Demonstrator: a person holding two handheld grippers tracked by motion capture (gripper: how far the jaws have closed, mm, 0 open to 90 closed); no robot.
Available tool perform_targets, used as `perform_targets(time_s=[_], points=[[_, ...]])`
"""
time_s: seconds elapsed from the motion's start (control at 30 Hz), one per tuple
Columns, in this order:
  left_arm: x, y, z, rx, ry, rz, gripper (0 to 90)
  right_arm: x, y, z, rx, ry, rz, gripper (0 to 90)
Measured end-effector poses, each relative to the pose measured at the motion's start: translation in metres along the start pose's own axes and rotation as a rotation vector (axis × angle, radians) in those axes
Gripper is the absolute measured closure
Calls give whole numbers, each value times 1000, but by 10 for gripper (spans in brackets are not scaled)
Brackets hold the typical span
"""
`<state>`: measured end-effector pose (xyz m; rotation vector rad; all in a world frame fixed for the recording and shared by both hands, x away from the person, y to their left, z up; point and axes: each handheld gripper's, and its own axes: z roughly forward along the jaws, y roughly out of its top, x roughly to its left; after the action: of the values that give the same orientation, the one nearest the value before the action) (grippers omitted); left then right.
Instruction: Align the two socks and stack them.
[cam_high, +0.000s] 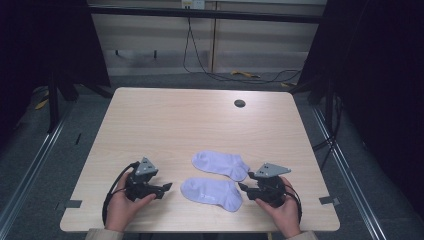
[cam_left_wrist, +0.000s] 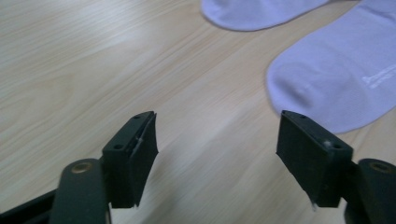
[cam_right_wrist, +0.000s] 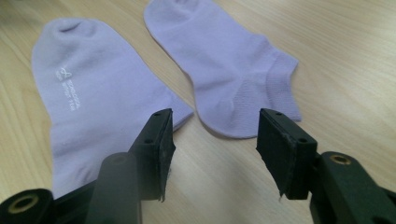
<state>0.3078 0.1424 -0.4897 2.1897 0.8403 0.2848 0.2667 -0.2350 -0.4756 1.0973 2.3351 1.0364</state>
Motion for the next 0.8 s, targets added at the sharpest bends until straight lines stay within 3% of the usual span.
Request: perform_targets(time_s=[0.3,0.5,0.67,0.8], points=[[-17,10,11,13,-44,44,383,13,8,6,12,56,-13,502],[-24,12,16,20,-61,59,420,14,2,13,87,43,-7,670],[-25,14,16,19,-63,66,435,14,0,16,112,55,-25,812],[-26,14,16,11,-71,75,443,17,-1,17,108,69,-23,874]])
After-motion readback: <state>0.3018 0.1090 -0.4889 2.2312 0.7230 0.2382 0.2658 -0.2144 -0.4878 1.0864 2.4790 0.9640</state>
